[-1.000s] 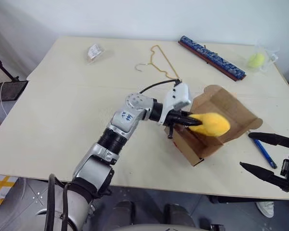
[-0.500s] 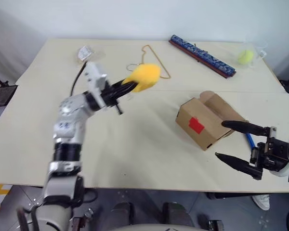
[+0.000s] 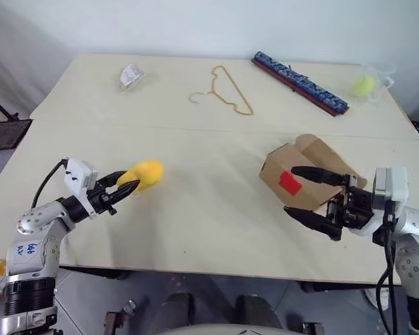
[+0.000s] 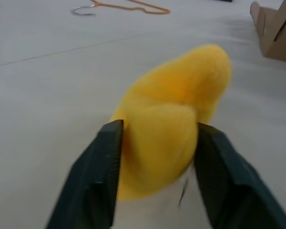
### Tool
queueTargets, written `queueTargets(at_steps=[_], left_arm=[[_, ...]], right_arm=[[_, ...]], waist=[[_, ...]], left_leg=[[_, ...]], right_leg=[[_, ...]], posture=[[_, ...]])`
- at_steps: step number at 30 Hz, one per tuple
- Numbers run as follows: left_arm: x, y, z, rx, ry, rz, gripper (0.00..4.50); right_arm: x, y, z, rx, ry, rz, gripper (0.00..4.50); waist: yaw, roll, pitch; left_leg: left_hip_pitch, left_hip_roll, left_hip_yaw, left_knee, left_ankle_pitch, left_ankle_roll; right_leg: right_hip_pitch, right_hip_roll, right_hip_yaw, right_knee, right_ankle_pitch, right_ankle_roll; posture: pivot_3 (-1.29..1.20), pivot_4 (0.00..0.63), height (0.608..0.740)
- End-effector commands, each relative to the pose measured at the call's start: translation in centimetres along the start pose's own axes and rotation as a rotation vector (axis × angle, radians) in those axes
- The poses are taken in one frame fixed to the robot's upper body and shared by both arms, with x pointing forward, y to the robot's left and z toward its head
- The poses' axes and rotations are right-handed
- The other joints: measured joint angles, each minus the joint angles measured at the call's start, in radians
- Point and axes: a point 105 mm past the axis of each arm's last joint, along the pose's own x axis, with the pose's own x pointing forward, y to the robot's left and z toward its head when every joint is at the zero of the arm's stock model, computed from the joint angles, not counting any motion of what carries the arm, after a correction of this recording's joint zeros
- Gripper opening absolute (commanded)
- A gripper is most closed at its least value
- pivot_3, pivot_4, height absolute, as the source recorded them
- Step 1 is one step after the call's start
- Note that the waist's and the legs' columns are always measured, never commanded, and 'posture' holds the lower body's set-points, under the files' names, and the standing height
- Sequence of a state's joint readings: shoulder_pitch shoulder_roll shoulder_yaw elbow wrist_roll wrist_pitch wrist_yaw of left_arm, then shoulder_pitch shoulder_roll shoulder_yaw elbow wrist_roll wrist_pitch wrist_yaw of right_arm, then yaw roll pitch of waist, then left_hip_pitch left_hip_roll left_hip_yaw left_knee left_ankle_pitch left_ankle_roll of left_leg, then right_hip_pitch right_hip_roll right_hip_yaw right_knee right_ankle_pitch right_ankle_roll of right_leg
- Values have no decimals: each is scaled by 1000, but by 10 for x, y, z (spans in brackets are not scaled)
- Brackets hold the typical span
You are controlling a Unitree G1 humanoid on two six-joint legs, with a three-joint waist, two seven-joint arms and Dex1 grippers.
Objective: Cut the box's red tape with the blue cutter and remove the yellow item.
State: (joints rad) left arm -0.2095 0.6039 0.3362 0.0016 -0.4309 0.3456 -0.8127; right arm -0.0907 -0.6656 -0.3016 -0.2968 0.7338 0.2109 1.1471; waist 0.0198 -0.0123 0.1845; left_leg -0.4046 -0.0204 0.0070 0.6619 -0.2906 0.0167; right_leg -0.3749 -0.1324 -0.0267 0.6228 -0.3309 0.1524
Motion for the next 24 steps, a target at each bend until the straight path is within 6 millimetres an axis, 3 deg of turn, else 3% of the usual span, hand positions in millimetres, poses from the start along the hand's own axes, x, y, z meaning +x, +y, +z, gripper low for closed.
queueTargets(at_steps=[1,2,6,10,12,16,19,24], left_arm=[[-14,4,27,32,-90,-4,3459],[-18,5,30,7,-105,-15,3690],[-34,8,29,-11,-89,-33,3690],[-53,13,33,29,-57,-2,4477],[-62,17,35,67,-39,23,4477],[-116,17,19,135,130,63,4477],[-143,14,6,165,221,104,4477],[-157,16,-7,195,249,188,4477]], right_arm=[[-17,-11,11,-85,0,-78,4500],[-20,-15,12,-91,3,-100,4500],[-30,-22,16,-114,12,-146,4500],[-40,-24,15,-128,35,-168,4500],[-44,-23,14,-141,49,-169,4500],[-62,-17,10,-161,116,-137,4500],[-66,-12,6,-158,159,-94,4500],[-64,-5,1,-182,198,-24,4500]], waist=[[-4,0,0],[-6,0,0],[-15,0,0],[-21,0,0],[-21,0,0],[-27,0,0],[-33,0,0],[-21,0,0]], left_leg=[[0,0,0,0,0,0],[0,1,1,0,0,0],[0,1,1,0,0,0],[0,1,2,-1,-1,0],[0,1,2,-1,-1,0],[2,1,3,-4,-1,0],[3,2,5,-10,-1,0],[4,4,5,-12,-1,0]], right_leg=[[0,1,0,0,0,0],[0,1,0,0,0,0],[0,1,0,0,0,0],[0,0,0,-1,0,0],[0,0,1,-1,0,0],[0,-1,3,-3,-1,-1],[0,-3,4,-5,-1,-2],[1,-3,4,-11,-3,-8]], posture=[[0,150,740],[0,150,740],[0,150,740],[0,150,740],[0,150,740],[0,150,740],[0,150,740],[0,150,740]])
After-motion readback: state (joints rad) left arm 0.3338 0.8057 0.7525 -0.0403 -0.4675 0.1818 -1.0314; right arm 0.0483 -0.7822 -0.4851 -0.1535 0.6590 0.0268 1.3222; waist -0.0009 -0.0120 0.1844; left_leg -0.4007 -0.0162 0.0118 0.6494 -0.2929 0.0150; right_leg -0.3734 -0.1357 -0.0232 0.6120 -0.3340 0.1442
